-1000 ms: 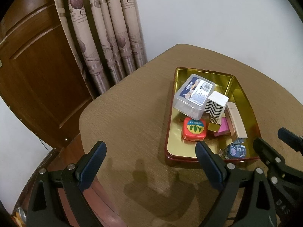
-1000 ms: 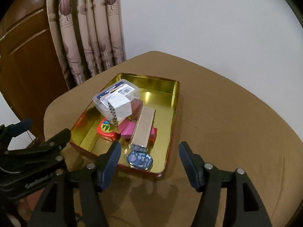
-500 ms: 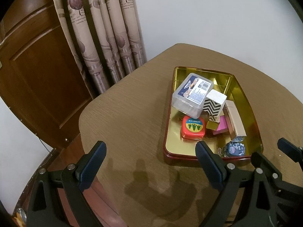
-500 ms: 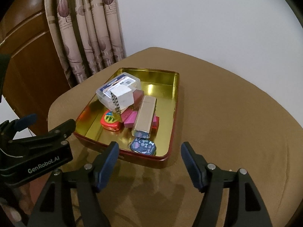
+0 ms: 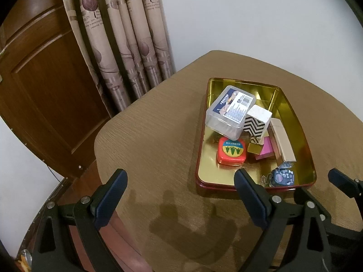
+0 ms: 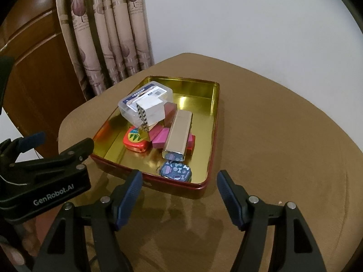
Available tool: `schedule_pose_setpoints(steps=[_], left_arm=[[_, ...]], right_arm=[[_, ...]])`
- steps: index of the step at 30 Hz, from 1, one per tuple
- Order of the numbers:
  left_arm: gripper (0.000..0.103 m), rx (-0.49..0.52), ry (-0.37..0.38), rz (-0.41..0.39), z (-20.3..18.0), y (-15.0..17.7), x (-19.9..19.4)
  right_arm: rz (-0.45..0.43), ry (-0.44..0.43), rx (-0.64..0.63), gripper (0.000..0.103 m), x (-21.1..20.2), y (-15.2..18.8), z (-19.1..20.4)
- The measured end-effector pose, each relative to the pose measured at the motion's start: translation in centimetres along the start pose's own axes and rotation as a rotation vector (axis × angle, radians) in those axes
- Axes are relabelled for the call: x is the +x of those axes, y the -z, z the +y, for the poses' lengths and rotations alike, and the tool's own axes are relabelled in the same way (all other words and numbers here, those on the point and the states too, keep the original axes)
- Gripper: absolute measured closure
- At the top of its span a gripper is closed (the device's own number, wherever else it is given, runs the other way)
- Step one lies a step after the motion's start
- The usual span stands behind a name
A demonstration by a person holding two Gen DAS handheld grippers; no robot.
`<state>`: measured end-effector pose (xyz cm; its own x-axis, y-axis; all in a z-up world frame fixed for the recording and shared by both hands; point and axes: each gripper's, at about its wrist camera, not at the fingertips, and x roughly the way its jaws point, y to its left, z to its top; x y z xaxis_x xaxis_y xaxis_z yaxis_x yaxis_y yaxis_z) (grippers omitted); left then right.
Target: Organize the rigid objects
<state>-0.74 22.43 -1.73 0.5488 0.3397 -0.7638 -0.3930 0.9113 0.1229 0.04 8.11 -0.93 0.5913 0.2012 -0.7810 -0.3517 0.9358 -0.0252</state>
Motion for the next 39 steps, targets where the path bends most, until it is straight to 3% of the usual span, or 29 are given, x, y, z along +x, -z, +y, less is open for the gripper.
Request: schedule_pose_setpoints(steps=[39], left_arm=[[0.009, -0.005, 0.006, 0.012, 0.06, 0.71, 0.19]], right_arm=[[0.021, -0.01, -0.008, 0.033, 0.35, 0.39, 0.48]])
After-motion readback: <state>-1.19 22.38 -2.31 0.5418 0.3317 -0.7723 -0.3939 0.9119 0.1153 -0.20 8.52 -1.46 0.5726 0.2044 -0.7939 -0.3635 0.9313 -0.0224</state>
